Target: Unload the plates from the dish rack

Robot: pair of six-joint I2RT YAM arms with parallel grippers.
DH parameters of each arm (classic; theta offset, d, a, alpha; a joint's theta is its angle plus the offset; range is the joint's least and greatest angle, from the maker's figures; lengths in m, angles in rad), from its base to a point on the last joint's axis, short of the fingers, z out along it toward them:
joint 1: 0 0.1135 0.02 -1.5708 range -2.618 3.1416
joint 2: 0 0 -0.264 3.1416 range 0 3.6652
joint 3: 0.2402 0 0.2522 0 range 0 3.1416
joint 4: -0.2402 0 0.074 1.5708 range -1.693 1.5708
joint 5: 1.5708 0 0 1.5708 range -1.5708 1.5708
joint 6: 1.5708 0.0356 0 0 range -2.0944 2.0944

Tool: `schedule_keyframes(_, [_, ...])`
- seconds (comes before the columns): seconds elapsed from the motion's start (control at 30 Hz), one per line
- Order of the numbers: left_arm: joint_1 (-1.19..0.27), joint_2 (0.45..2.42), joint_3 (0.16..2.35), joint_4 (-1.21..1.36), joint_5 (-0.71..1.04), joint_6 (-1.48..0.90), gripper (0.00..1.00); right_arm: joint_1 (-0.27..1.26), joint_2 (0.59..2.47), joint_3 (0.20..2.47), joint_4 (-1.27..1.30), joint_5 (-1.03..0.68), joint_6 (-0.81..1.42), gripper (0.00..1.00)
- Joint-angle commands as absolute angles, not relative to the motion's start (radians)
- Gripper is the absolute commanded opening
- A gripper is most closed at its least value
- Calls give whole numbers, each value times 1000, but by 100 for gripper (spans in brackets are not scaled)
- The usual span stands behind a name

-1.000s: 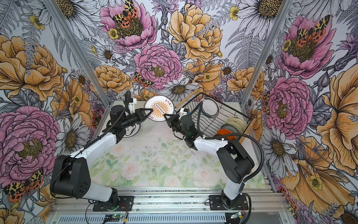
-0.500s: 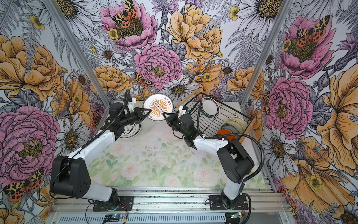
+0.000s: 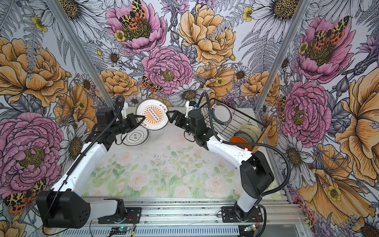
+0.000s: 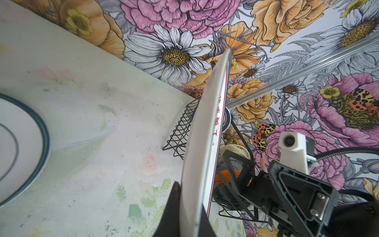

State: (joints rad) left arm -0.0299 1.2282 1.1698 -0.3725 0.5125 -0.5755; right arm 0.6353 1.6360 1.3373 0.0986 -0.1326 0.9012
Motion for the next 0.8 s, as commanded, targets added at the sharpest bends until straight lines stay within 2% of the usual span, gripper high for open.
schedule_keyframes(0.0, [6, 1131, 1216, -483, 364, -461, 0, 631, 1548, 1407, -169, 46, 565, 99])
schedule_keyframes(0.23, [21, 1032, 1160, -566, -60, -522, 0, 644, 1427, 1363, -260, 433, 307, 99])
schedule_keyframes(0.37, [35, 969, 1057, -544, -262, -647, 0, 649, 1414, 1339, -267, 526, 259, 100])
schedule_keyframes(0.6, [180, 982, 812, -323, -93, -894, 0, 657, 1466, 1352, -287, 531, 232, 99])
schedule_keyframes(0.77, [228, 1039, 727, -178, 11, -986, 0, 664, 1506, 1373, -299, 557, 196, 100])
